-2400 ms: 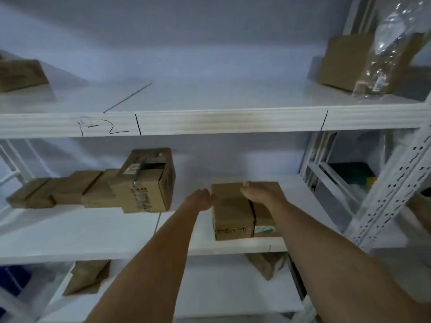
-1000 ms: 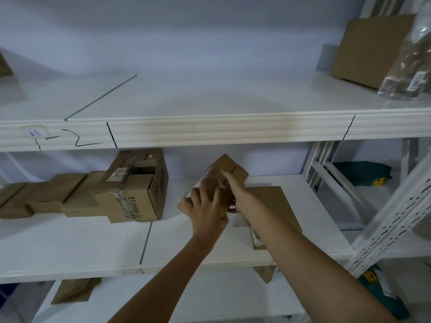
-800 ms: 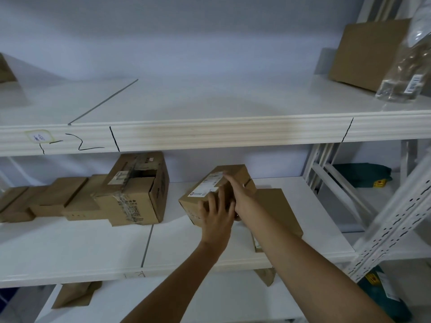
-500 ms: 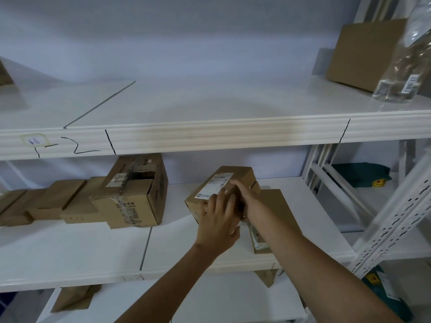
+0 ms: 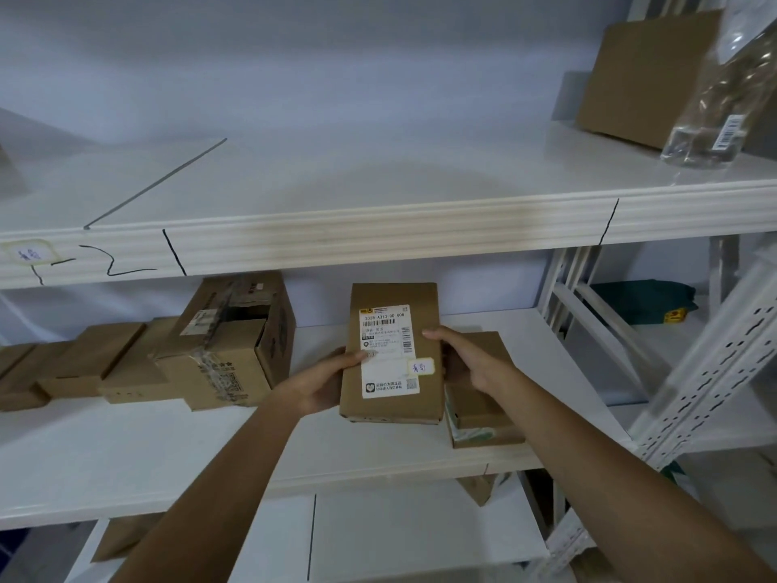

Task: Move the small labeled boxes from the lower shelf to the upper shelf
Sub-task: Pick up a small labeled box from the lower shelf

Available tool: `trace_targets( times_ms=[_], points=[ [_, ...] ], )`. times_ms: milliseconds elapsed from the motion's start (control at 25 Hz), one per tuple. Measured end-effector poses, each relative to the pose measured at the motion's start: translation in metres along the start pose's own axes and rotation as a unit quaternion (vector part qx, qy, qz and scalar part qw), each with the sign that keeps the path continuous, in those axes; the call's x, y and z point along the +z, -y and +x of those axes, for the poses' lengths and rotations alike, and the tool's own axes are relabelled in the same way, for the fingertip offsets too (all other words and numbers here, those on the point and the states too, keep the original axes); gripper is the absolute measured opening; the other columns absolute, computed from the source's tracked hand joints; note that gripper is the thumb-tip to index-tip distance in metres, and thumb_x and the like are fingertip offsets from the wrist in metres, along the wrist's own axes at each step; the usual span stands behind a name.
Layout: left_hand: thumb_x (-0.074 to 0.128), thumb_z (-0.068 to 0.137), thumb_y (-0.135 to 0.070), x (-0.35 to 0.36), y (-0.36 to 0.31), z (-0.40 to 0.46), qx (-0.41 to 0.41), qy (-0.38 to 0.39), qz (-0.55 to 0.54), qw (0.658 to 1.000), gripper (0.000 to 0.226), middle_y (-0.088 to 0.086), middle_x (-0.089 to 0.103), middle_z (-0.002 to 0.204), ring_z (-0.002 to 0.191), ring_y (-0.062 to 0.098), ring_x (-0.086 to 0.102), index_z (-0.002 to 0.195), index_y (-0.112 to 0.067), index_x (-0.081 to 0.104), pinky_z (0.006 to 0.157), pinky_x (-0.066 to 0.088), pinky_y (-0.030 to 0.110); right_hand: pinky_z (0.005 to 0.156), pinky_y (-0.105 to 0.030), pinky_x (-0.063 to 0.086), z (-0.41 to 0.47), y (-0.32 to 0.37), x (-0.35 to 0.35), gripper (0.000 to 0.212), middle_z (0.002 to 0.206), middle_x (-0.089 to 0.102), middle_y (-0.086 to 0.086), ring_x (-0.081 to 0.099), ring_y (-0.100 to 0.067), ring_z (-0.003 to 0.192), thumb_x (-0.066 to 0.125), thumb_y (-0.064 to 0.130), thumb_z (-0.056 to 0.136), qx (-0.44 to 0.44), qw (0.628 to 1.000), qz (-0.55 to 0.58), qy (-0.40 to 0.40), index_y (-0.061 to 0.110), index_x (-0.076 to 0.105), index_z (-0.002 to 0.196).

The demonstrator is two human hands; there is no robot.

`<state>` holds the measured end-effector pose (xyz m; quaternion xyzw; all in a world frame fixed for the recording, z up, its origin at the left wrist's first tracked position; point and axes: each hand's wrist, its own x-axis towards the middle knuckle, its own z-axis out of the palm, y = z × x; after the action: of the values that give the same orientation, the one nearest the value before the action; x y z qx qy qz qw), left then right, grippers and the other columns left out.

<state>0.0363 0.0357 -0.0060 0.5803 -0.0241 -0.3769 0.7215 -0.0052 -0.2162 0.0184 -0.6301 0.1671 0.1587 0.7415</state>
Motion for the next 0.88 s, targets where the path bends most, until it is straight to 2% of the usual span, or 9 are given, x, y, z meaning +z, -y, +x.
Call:
trace_targets(
  times_ms=[40,120,240,440,640,760,880],
  points=[
    [0.098,0.047,-0.033,0.0,0.002,0.001,0.014,-0.004,-0.01,1.0,0.105,0.017,0.067,0.132,0.113,0.032,0.069,0.139,-0.014,0.052,0.089,0.059,0.045,0.062,-0.028,0.057,0.001,-0.001,0.0,0.016,0.098,0.074,-0.005,0.07,-0.019,0.085,0.069,0.029,0.09,-0.008,1.0,0.002,0.005,0.019,0.067,0.102],
    [0.101,0.038,-0.033,-0.004,0.006,0.007,0.037,-0.028,-0.015,0.999,0.12,0.017,0.066,0.132,0.117,0.034,0.067,0.144,-0.014,0.047,0.095,0.055,0.05,0.061,-0.025,0.056,0.004,-0.003,0.001,0.017,0.099,0.075,-0.003,0.071,-0.017,0.086,0.071,0.027,0.088,-0.026,1.0,-0.001,0.005,0.021,0.068,0.104],
    [0.101,0.036,-0.033,-0.006,0.008,0.012,0.048,-0.047,-0.007,0.998,0.129,0.018,0.062,0.137,0.126,0.039,0.06,0.149,-0.017,0.04,0.106,0.044,0.059,0.058,-0.023,0.056,0.008,-0.004,0.0,0.017,0.091,0.078,0.0,0.072,-0.016,0.082,0.073,0.026,0.087,-0.055,0.998,0.004,-0.007,0.023,0.069,0.104],
    [0.101,0.036,-0.034,-0.002,0.01,0.007,0.054,-0.047,0.001,0.997,0.128,0.017,0.063,0.136,0.126,0.038,0.059,0.147,-0.017,0.04,0.107,0.043,0.058,0.064,-0.026,0.057,0.011,-0.009,-0.002,0.023,0.096,0.077,0.0,0.072,-0.017,0.085,0.074,0.028,0.085,-0.063,0.998,-0.004,-0.004,0.023,0.07,0.107],
    [0.087,0.054,-0.027,0.004,0.017,0.004,0.048,-0.053,-0.011,0.997,0.107,0.017,0.062,0.138,0.127,0.038,0.058,0.149,-0.017,0.039,0.107,0.044,0.056,0.061,-0.025,0.057,0.008,-0.016,-0.005,0.025,0.096,0.077,-0.001,0.072,-0.017,0.084,0.074,0.03,0.086,-0.064,0.998,-0.001,0.002,0.023,0.069,0.11],
    [0.096,0.046,-0.029,0.006,0.02,0.002,0.053,-0.05,-0.009,0.997,0.115,0.017,0.061,0.139,0.128,0.038,0.058,0.146,-0.016,0.041,0.107,0.044,0.056,0.059,-0.023,0.056,0.005,-0.018,-0.008,0.025,0.095,0.076,0.0,0.071,-0.016,0.084,0.073,0.03,0.087,-0.063,0.998,-0.002,0.005,0.023,0.068,0.11],
    [0.088,0.059,-0.025,0.009,0.024,0.004,0.053,-0.049,-0.013,0.997,0.1,0.017,0.061,0.139,0.129,0.038,0.056,0.148,-0.015,0.041,0.109,0.042,0.056,0.066,-0.026,0.056,0.006,-0.022,-0.013,0.028,0.103,0.076,0.0,0.07,-0.018,0.094,0.073,0.03,0.086,-0.068,0.998,-0.002,0.006,0.025,0.068,0.114]
  ],
)
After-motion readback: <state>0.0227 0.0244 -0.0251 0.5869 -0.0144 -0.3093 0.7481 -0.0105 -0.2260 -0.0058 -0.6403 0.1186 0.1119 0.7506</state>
